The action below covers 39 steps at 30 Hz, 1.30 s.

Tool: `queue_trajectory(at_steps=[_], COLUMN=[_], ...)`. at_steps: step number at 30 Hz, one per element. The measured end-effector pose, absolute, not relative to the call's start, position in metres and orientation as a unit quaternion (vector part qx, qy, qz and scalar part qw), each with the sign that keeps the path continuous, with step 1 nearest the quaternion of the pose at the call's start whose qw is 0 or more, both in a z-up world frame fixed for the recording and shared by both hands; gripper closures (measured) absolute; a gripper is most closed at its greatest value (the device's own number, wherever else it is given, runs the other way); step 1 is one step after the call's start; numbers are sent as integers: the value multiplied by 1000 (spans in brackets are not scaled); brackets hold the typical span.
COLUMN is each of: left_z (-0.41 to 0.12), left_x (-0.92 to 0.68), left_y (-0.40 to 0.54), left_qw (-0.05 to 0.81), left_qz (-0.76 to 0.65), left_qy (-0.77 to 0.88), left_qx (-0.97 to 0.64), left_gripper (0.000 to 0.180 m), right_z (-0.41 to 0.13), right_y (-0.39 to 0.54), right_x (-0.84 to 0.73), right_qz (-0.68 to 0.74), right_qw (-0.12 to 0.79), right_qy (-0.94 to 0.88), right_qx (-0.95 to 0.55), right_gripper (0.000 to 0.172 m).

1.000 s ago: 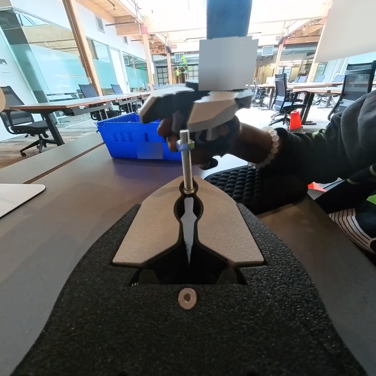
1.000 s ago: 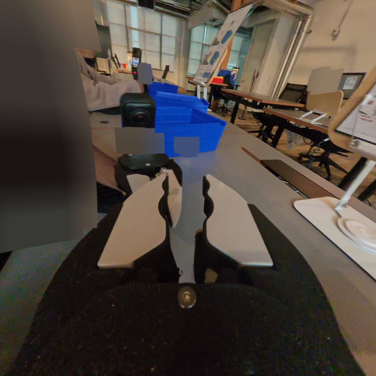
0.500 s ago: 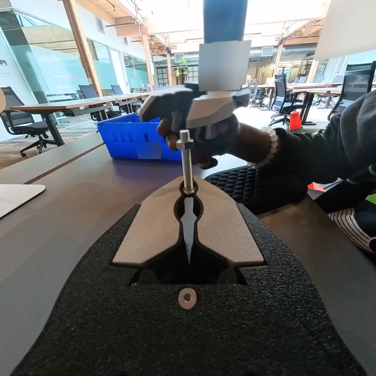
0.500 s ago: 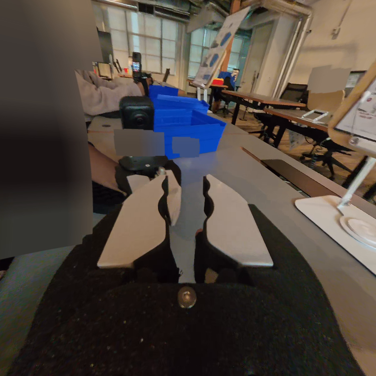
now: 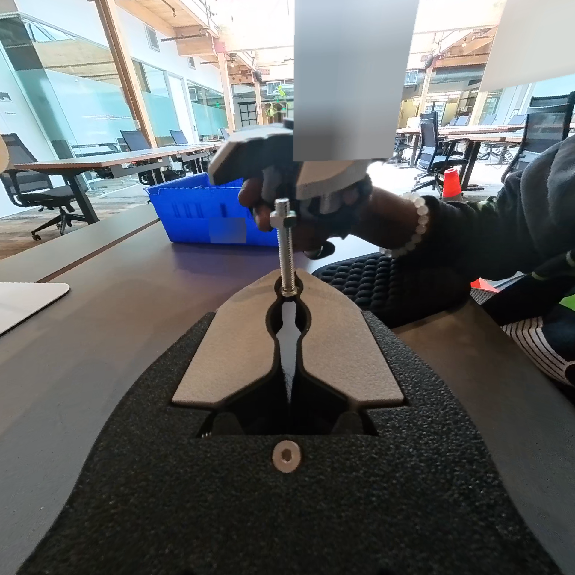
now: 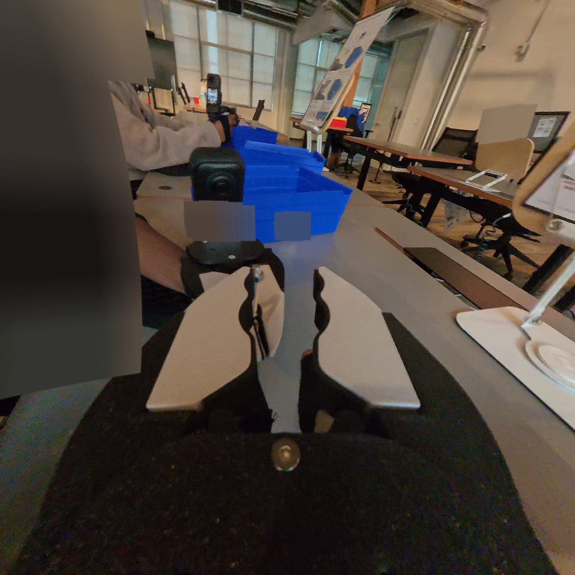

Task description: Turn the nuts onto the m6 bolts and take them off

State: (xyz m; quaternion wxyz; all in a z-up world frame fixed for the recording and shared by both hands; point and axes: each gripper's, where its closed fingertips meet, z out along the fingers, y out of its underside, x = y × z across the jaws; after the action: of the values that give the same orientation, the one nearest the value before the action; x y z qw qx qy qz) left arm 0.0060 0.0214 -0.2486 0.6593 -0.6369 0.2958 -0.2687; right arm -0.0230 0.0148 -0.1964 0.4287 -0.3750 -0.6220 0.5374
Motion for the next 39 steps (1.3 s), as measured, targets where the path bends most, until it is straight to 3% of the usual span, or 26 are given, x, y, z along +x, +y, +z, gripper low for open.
queue_trajectory(at_steps=[39], left_z=[-249], left_x=[6], left_y=[22], left_qw=[661], left_qz=[-265], left_qy=[297], left_qx=[-636], left_gripper=[178], right_z=[-196], right_y=[19], right_x=[-20], right_qz=[532], right_qw=[437], right_qy=[-619], right_qx=[-377], right_gripper=[135])
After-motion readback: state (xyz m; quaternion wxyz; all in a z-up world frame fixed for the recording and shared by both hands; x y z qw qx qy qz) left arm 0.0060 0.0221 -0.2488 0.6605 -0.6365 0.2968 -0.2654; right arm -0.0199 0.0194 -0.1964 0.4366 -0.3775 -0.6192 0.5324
